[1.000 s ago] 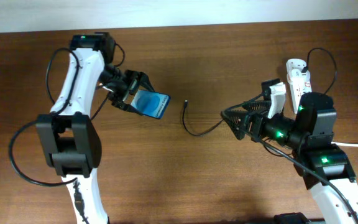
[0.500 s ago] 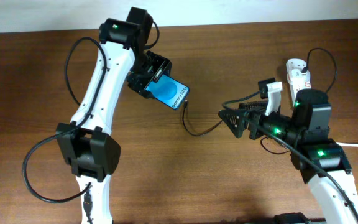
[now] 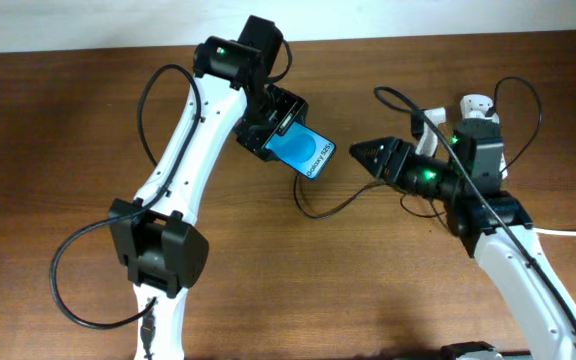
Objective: Plug charger to phone and switch on socket
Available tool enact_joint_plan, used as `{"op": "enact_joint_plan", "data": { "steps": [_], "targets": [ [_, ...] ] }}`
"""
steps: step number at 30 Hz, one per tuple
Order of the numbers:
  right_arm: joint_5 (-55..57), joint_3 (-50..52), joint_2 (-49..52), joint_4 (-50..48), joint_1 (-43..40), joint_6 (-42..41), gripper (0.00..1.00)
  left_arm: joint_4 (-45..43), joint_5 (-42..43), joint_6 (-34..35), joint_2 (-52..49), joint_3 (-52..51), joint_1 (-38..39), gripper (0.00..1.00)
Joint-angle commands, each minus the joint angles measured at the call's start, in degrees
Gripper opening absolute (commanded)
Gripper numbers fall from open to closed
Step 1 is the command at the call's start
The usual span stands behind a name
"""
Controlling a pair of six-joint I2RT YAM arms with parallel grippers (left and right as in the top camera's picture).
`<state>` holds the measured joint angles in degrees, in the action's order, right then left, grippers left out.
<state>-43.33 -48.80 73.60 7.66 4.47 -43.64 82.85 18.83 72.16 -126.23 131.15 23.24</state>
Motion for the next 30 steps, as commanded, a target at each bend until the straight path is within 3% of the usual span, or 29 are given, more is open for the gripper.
{"op": "enact_joint_plan", "data": {
  "steps": [1, 5, 10, 19, 30],
  "targets": [
    [5.0, -1.0, 1.5, -1.5, 4.7, -2.4, 0.62, -0.1, 0.9, 3.3, 0.2, 1.3, 0.6, 0.0],
    [11.1, -1.0, 1.8, -1.8, 8.6, -2.4, 0.61, -0.1, 3.0, 3.3, 0.2, 1.3, 1.2, 0.0],
    [15.4, -1.0, 1.8, -2.8, 11.0, -3.6, 0.51, 0.0, 9.1, 3.3, 0.2, 1.3, 1.6, 0.0],
    [15.5, -1.0, 1.8, -2.8, 11.3, -3.6, 0.41, 0.1, 9.2, 3.3, 0.2, 1.3, 4.9, 0.0],
    [17.7, -1.0, 1.8, -2.6, 13.9, -2.3, 0.4, 0.1, 9.5, 5.0, 0.2, 1.3, 4.9, 0.0]
  ]
}}
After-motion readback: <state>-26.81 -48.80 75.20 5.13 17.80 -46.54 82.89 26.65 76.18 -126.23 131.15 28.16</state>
